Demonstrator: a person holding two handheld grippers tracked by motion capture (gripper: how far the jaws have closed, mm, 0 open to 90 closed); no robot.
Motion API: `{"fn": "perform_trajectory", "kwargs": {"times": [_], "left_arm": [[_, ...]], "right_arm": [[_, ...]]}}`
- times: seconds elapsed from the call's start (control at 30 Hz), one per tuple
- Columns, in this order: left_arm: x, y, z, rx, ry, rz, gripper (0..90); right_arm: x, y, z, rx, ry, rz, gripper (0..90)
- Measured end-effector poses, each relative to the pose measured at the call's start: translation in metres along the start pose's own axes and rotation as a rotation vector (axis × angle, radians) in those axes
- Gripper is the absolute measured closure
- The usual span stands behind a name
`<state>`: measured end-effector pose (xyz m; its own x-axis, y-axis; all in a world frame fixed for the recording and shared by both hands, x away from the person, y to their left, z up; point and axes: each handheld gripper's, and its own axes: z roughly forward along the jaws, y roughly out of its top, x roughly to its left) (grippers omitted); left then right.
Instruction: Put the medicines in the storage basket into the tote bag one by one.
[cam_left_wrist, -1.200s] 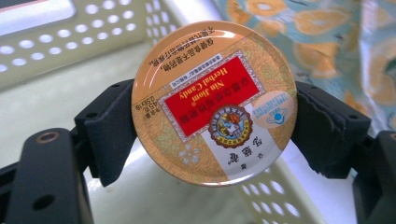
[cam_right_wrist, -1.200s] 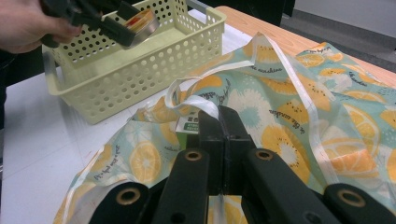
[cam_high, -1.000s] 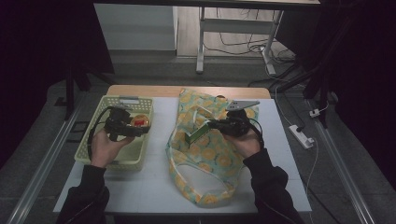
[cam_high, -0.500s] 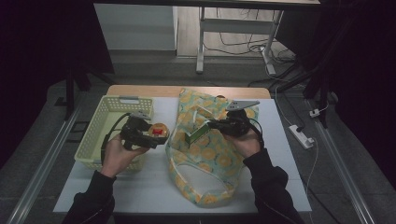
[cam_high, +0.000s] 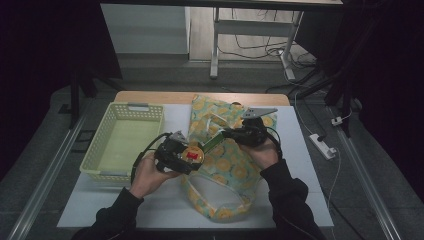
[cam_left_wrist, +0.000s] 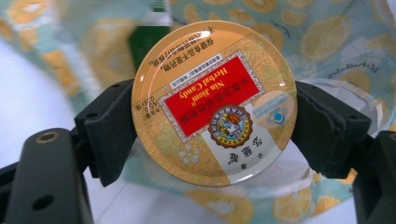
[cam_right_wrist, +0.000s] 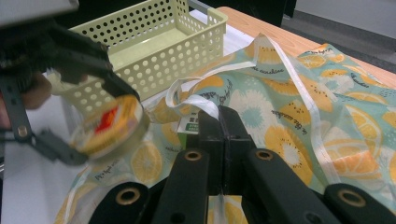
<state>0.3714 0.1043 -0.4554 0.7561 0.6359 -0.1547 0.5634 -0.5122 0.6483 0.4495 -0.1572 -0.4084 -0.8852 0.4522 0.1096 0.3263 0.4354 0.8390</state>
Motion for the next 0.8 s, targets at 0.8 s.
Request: {"fn": "perform_trajectory", "kwargs": {"times": [0.8], "left_arm": [[-0.021, 0.014, 0.073, 0.056, -0.008, 0.082, 20.4]], "right_arm": [[-0.001, 0.0, 0.001, 0.008, -0.004, 0.002, 88.7]]}}
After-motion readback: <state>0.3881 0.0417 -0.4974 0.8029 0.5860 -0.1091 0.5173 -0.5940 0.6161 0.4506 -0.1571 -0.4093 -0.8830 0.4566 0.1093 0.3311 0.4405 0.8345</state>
